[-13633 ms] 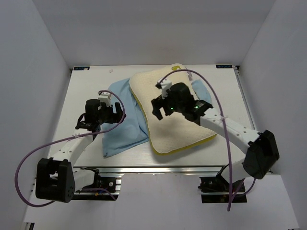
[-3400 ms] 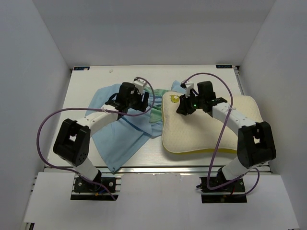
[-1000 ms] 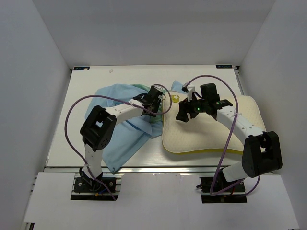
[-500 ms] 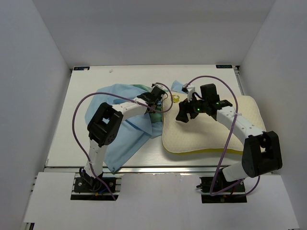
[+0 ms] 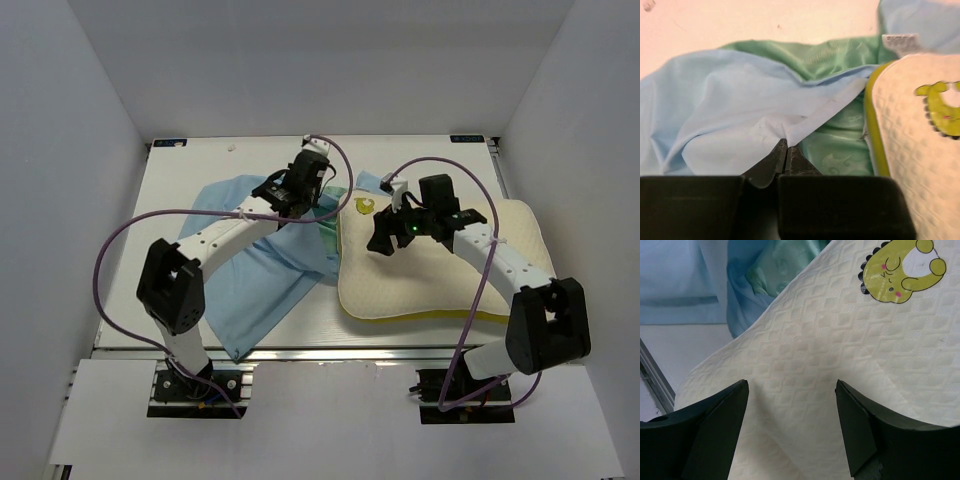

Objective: Put the pillow into the pillowcase

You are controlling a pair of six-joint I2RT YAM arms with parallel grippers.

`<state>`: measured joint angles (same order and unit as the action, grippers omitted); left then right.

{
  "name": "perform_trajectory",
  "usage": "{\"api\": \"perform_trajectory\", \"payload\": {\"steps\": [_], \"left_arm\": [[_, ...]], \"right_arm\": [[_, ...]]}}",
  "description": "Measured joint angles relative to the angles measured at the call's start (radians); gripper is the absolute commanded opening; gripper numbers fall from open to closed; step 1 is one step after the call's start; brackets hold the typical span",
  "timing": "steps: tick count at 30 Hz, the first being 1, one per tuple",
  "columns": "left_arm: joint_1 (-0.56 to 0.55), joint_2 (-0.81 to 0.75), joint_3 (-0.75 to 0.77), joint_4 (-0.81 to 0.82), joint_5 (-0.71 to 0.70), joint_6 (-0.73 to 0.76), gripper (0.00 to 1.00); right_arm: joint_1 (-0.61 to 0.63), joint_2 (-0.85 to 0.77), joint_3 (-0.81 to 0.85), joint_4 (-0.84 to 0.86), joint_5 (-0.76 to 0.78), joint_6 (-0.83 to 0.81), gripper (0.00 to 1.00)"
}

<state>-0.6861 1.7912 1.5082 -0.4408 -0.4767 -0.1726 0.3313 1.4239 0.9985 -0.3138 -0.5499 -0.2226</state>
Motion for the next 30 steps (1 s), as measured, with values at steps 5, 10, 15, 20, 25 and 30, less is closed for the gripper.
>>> {"api": "perform_trajectory", "payload": {"steps": [5,10,15,20,25,30], "left_arm": [[0.000,-0.062,0.018,0.000,0.021,-0.005,0.04],[0.000,-0.063,0.018,-0.012,0.052,-0.014,0.04],[0.000,-0.063,0.018,-0.014,0.082,-0.027,0.04],[0.000,-0.064,0.018,-0.027,0.102,-0.035,0.04],[0.000,-0.076,0.018,-0.033,0.114,-0.039,0.04],[0.000,-0.117,0.007,-0.040,0.122,-0.042,0.04]], "right_arm": [[0.000,-0.047,0.002,-0.013,-0.015,-0.015,0.88],[0.000,-0.087,0.019,-0.028,-0.049,-0.012,0.90],[0.034,-0.070,0.066,-0.026,0.039,0.060,0.89],[0.118,0.001,0.083,0.003,0.222,0.158,0.89],[0.172,0.074,0.083,-0.002,0.364,0.238,0.89],[0.192,0.103,0.083,-0.013,0.481,0.274,0.88]]}}
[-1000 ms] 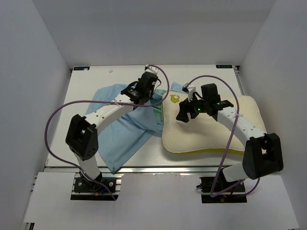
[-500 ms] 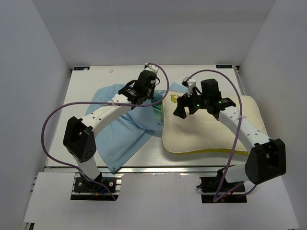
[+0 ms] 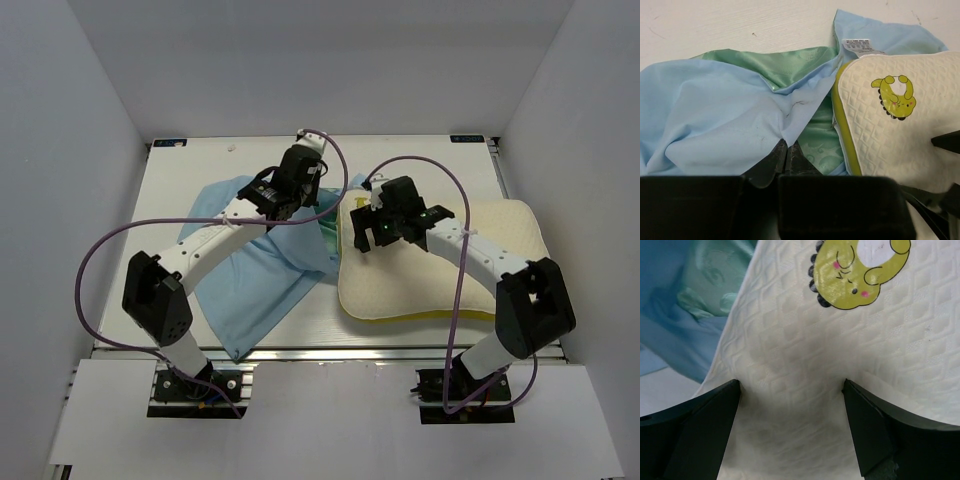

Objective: Put the pillow into the pillowcase

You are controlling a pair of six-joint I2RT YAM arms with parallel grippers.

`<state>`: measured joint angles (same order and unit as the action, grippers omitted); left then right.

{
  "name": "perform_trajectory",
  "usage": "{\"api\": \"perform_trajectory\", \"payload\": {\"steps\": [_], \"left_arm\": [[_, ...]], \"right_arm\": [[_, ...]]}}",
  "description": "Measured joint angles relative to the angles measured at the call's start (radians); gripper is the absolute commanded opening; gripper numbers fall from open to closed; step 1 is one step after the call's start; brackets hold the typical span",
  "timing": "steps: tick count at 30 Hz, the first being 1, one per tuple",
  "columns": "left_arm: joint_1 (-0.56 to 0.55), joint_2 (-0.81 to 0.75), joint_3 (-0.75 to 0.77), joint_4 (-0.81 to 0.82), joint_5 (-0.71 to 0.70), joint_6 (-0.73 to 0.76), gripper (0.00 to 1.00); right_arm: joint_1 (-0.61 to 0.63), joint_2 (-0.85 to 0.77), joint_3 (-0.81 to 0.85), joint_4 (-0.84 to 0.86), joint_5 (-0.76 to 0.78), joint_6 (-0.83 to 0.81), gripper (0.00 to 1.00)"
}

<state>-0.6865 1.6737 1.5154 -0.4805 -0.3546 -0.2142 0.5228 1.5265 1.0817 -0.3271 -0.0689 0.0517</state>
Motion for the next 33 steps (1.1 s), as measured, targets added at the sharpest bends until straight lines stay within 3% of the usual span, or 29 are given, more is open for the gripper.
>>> {"api": "perform_trajectory", "payload": {"steps": [2,4,5,7,8,11,19,24,33], "left_arm": [[0.000,-0.014,-0.002,-0.002,0.002,-0.005,0.03],[0.000,-0.023,-0.002,-0.002,0.007,-0.009,0.03],[0.000,-0.026,-0.003,-0.002,0.011,-0.012,0.03],[0.000,-0.032,-0.004,-0.007,0.023,-0.018,0.03],[0.000,-0.034,-0.004,-0.009,0.027,-0.021,0.03],[0.000,-0.047,-0.017,-0.013,0.037,-0.027,0.03],[0.000,-0.076,-0.051,-0.026,0.048,-0.031,0.04],[0.000,-0.079,-0.027,-0.041,0.047,-0.026,0.04],[0.000,-0.074,0.097,-0.061,0.056,-0.019,0.03]], "right_arm": [[0.003,0.015,0.000,-0.006,0.019,0.008,0.85],[0.004,0.048,0.000,-0.005,0.026,0.017,0.70],[0.004,0.071,0.001,0.002,0.025,0.021,0.57],[0.004,0.121,0.005,0.017,0.014,0.023,0.41],[0.003,0.147,0.014,0.019,0.005,0.025,0.24],[-0.009,0.195,0.047,0.019,-0.039,0.023,0.00],[-0.056,0.104,0.016,0.012,-0.217,-0.047,0.00],[-0.044,-0.003,0.014,-0.123,-0.333,-0.162,0.00],[0.042,-0.059,0.014,-0.225,-0.353,-0.251,0.00]]}}
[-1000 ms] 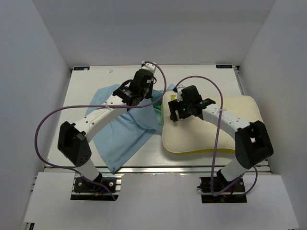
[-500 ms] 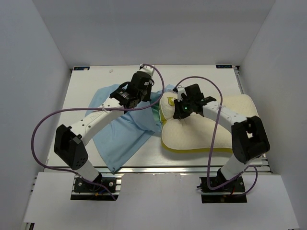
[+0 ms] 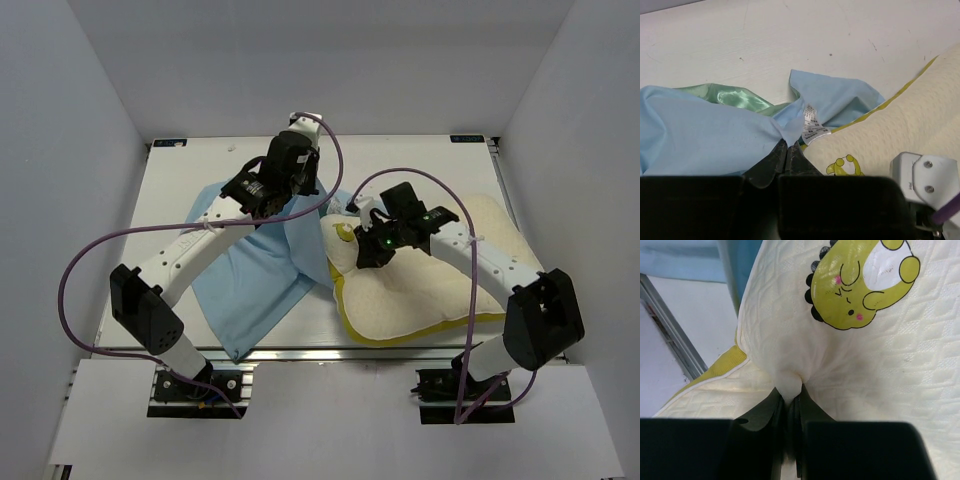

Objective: Put the pillow into the pillowcase

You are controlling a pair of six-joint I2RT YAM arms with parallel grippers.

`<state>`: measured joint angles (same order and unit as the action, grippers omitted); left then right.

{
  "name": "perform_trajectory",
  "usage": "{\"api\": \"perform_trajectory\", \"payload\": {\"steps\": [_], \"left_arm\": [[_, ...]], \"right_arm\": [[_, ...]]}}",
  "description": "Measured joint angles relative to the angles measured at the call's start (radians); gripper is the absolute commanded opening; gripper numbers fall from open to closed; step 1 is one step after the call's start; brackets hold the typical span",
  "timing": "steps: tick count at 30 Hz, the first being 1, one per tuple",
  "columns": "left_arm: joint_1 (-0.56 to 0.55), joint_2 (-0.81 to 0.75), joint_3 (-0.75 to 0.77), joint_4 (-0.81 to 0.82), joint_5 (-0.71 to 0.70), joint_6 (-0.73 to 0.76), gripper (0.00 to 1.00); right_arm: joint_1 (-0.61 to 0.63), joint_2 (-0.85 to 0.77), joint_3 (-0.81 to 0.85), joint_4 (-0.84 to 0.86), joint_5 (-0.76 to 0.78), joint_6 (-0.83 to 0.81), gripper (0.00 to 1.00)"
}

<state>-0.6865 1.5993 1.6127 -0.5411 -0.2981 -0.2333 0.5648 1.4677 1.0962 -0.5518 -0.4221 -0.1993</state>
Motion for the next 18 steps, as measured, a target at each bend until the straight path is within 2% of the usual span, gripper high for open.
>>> {"api": "perform_trajectory", "payload": {"steps": [4,7,13,18], "left_arm": [[0.000,0.000,-0.002,-0.011,0.045,0.000,0.04],[0.003,-0.002,-0.019,-0.018,0.105,0.000,0.04],[0.003,-0.039,-0.188,-0.012,0.229,-0.011,0.04],[0.015,-0.078,-0.266,-0.009,0.283,-0.036,0.04]], "right_arm": [[0.027,-0.011,0.024,-0.011,0.034,-0.014,0.00],[0.031,0.028,0.117,-0.041,0.055,-0.023,0.00],[0.029,0.149,0.353,-0.015,0.069,-0.021,0.00],[0.031,0.220,0.391,-0.001,0.060,0.008,0.00]]}}
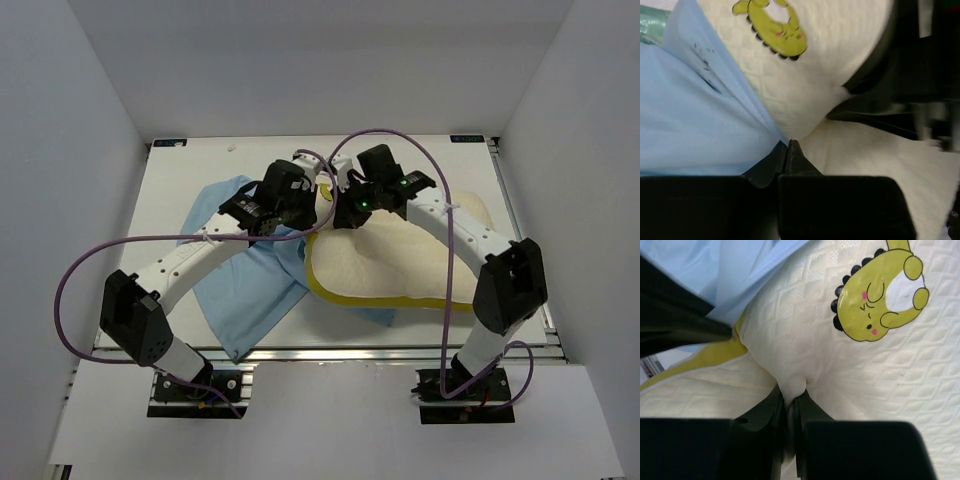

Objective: Put the pillow into the pillowcase

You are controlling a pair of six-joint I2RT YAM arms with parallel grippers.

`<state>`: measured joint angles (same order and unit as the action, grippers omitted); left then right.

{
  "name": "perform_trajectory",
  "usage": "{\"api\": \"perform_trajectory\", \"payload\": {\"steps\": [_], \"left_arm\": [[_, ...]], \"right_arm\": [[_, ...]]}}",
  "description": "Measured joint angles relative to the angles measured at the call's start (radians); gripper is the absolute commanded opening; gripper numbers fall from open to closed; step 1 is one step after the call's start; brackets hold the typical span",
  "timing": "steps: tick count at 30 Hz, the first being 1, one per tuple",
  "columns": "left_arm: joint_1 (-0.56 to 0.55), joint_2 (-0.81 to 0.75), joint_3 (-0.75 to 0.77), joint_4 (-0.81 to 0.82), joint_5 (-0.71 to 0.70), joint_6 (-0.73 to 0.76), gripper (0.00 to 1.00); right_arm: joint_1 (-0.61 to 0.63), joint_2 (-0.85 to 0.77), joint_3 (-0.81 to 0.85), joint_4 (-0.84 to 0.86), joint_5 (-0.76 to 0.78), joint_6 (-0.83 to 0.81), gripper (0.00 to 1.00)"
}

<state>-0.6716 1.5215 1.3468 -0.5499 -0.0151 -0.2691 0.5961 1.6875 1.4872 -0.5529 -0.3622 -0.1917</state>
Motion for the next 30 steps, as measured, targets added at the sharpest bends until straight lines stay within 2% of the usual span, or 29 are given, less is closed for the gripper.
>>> {"api": "perform_trajectory", "payload": {"steps": [6,13,22,30], "left_arm": [[-0.001,-0.019,0.024,-0.010,-0.012,0.002,0.04],[0.002,-0.020,0.095,-0.026,-0.045,0.006,0.04],[0.003,-0.019,0.168,-0.056,-0.052,0.017,0.03],[0.018,-0.023,0.170,-0.117,-0.188,0.021,0.01]], "right_arm": [[0.004,0.053,-0.011,-0.013,-0.046,-0.008,0.00],[0.017,-0.044,-0.157,-0.014,-0.111,-0.084,0.00],[0.100,-0.052,-0.162,-0.046,-0.136,-0.114,0.00],[0.103,-0.089,-0.184,-0.042,-0.139,-0.103,0.00]]}}
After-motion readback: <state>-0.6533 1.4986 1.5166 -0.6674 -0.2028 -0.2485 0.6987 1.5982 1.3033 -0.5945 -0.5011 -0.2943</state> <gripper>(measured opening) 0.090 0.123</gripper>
